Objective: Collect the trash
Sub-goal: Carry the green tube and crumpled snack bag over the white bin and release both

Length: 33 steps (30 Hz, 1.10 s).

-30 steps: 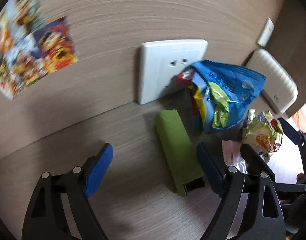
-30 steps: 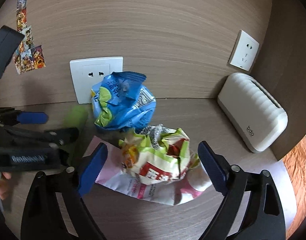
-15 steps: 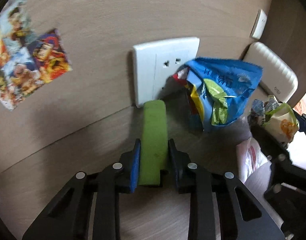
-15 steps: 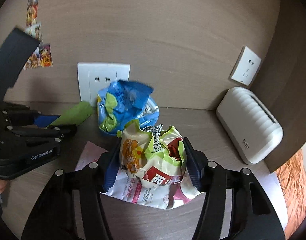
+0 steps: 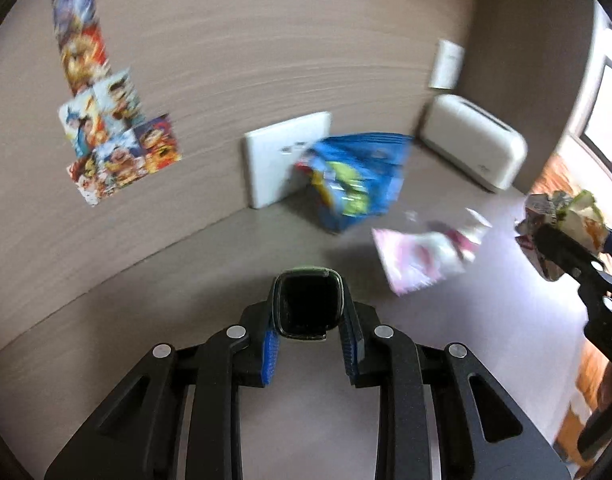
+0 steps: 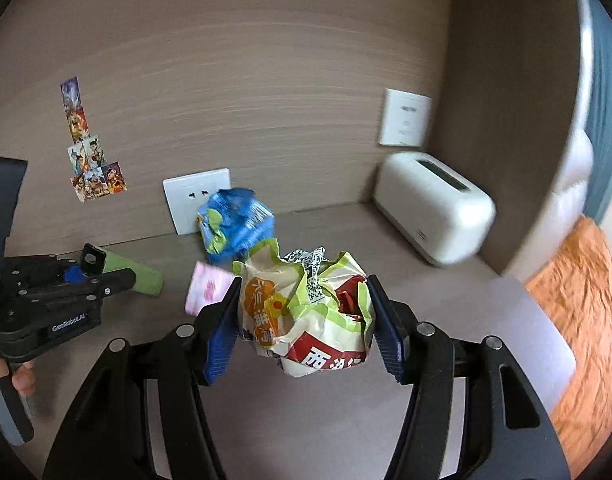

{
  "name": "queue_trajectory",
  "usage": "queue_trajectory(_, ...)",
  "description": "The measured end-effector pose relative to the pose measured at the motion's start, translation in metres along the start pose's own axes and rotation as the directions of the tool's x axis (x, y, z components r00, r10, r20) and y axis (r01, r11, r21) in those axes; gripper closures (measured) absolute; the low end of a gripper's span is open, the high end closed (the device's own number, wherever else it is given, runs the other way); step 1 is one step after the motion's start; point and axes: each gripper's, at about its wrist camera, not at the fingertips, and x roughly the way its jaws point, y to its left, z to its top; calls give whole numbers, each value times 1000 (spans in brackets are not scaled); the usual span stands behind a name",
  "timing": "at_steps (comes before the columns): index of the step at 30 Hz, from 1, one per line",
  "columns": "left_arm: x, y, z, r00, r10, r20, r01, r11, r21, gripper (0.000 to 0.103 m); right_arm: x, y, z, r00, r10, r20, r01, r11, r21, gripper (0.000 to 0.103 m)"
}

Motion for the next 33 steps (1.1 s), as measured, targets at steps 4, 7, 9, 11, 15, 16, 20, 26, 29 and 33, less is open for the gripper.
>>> queue_trajectory(4,-7,-49,-4,998,-66,-4,66,995,78,78,-18,-27,-17,999,-41,-9,42,998,50,42)
queue_trajectory(7,-5,-93,-6,992,-127,-19,128,982,141,78,-37,-47,-32,997,-78,-20,79,993,85,42)
queue_trajectory(9,-8,-122,-16,985,-166,-34,170,967,191,78,-49,-59,-43,995,-99,-30,102,989,105,42)
queue_trajectory(11,-8,-147,-23,981,-185,-56,193,953,232,78,-62,-71,-57,992,-123,-42,127,984,127,42)
queue_trajectory(15,-9,-196,-39,966,-239,-95,257,921,292,78,-85,-96,-84,983,-165,-74,175,970,167,42)
queue_trajectory(16,-12,-204,-43,964,-247,-101,266,915,304,78,-92,-103,-93,980,-178,-86,191,965,178,42)
queue_trajectory(20,-10,-257,-63,945,-290,-152,327,871,367,78,-112,-130,-124,969,-209,-130,235,943,235,42)
queue_trajectory(26,-12,-328,-96,950,-286,-125,308,789,531,77,-131,-173,-176,944,-249,-215,309,895,322,42)
queue_trajectory(29,-12,-361,-111,934,-327,-145,349,742,572,77,-135,-194,-203,928,-264,-264,348,868,353,42)
queue_trajectory(33,-1,-395,-136,922,-340,-186,381,704,599,78,-139,-216,-234,911,-271,-310,380,843,381,42)
